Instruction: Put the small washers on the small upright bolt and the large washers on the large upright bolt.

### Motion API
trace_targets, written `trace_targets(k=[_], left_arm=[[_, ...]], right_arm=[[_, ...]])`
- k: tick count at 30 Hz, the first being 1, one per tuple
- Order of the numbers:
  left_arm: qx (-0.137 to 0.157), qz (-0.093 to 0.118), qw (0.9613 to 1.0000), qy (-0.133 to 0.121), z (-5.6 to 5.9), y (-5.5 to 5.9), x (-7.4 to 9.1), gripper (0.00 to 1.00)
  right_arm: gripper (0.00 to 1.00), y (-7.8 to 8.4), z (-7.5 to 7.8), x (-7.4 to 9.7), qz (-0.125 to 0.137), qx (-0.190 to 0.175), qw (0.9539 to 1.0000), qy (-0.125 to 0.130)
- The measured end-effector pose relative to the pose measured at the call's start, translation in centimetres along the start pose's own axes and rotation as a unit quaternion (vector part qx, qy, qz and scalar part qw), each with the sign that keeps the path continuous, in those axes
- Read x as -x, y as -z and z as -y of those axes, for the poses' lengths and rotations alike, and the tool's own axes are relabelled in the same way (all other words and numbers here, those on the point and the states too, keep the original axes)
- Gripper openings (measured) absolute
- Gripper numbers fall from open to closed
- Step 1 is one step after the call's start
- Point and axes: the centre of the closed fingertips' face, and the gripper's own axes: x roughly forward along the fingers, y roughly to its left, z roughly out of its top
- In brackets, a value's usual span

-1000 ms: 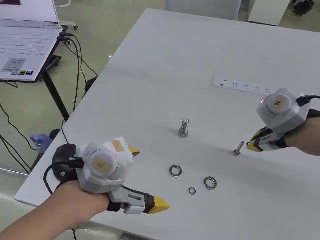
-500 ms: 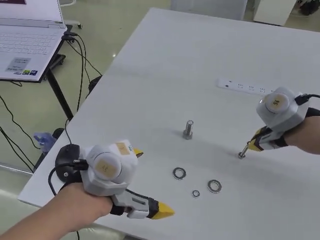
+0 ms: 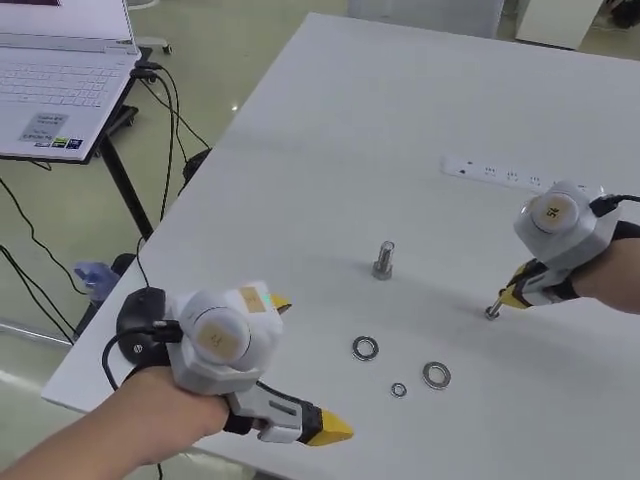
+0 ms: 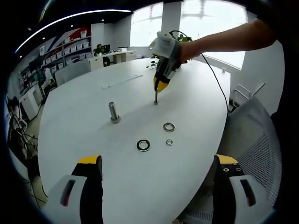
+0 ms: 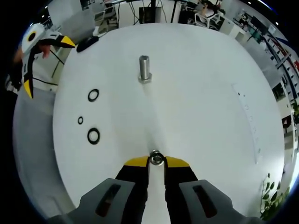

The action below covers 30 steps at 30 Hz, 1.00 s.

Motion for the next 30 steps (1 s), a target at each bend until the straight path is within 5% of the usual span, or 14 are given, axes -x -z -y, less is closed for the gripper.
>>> trace_targets(k=[30], left_arm=[[0.017, -0.001, 0.9999, -0.002, -0.4, 0.8, 0.2, 0.97]], right_arm=[[0.12, 1.1, -0.2, -3.5, -0.028, 0.022, 0.9993, -0.006]])
